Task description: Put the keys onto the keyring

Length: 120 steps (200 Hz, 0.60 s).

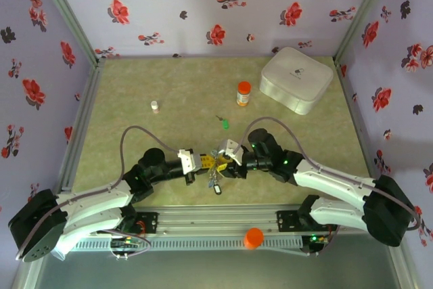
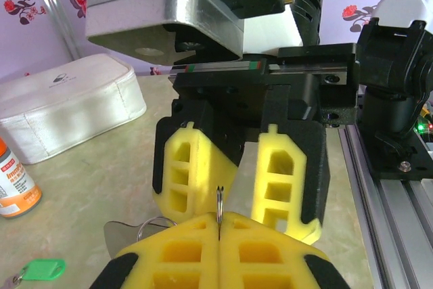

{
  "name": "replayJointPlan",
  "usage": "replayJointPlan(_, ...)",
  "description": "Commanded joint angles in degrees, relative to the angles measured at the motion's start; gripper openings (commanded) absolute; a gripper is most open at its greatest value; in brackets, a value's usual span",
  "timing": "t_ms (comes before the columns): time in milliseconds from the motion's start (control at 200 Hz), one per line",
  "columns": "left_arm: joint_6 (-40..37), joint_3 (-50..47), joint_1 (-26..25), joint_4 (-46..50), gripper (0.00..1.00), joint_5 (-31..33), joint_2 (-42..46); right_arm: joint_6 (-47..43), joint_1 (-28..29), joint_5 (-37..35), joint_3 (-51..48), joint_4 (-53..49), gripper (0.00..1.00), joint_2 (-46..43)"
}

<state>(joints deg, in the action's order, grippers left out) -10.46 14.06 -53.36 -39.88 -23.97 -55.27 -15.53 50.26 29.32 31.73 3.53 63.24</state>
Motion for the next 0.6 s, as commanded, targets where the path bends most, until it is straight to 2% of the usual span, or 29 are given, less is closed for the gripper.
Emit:
replayJointPlan(0,0.18,-0.34,0.01,-3.72,0.0,-0.1,0.49,1.28,0.36,-1.0,-0.88,3.71,0.26,0.43)
replayJointPlan(135,-0.05,-0.43,0.01,-3.55,0.0,-0.03,0.64,1.16,0.31,-1.55,-0.88,3.77,0.12,0.25)
replayJointPlan(275,-0.35,-0.44,0.01,-3.2,0.0,0.31,0.87,-0.05,0.27,-2.37,-0.36,1.34,0.02,-0.78)
replayJointPlan(595,-0.82,-0.05,0.02,-1.61,0.0,0.35,0.85,-3.72,0.18,-5.57,3.09,-6.93,0.0,-5.73)
